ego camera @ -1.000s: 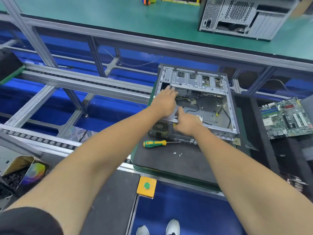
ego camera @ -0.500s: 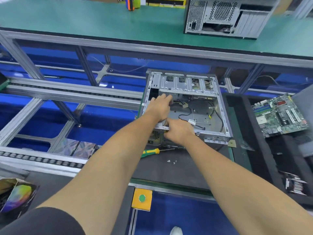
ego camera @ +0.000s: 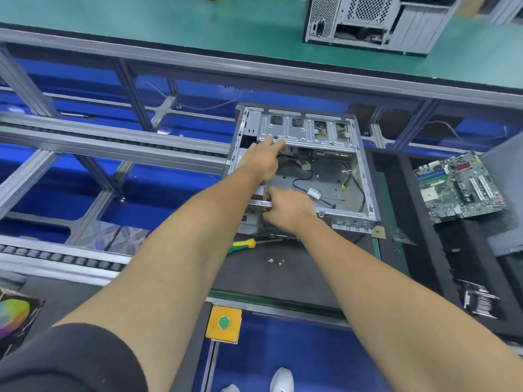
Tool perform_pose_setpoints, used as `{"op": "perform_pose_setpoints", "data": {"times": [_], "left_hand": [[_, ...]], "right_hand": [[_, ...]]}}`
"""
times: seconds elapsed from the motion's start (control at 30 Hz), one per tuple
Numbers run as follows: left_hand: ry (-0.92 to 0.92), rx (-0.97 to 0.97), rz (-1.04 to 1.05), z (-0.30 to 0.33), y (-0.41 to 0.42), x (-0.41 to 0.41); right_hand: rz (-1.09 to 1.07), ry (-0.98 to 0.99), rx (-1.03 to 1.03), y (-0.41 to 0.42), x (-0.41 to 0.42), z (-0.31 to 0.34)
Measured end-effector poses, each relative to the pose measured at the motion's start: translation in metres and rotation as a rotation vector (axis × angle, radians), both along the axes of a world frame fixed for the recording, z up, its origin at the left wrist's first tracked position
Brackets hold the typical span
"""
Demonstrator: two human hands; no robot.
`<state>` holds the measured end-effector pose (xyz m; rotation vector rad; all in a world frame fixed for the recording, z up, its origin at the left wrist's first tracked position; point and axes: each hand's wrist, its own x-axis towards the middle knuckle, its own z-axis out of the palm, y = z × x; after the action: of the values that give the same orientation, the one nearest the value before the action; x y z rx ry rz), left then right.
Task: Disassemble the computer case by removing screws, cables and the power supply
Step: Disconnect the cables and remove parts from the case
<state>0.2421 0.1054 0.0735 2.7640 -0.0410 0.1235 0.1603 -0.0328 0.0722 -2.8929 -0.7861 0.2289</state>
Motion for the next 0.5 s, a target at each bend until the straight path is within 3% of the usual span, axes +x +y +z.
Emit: {"op": "perform_pose_setpoints", "data": {"times": [0.5], "left_hand": [[0.01,0.151,-0.003,-0.0011,-0.008,0.0092]], "right_hand": [[-0.034,0.011,0.016,0.0008,-0.007,0.0057]]}}
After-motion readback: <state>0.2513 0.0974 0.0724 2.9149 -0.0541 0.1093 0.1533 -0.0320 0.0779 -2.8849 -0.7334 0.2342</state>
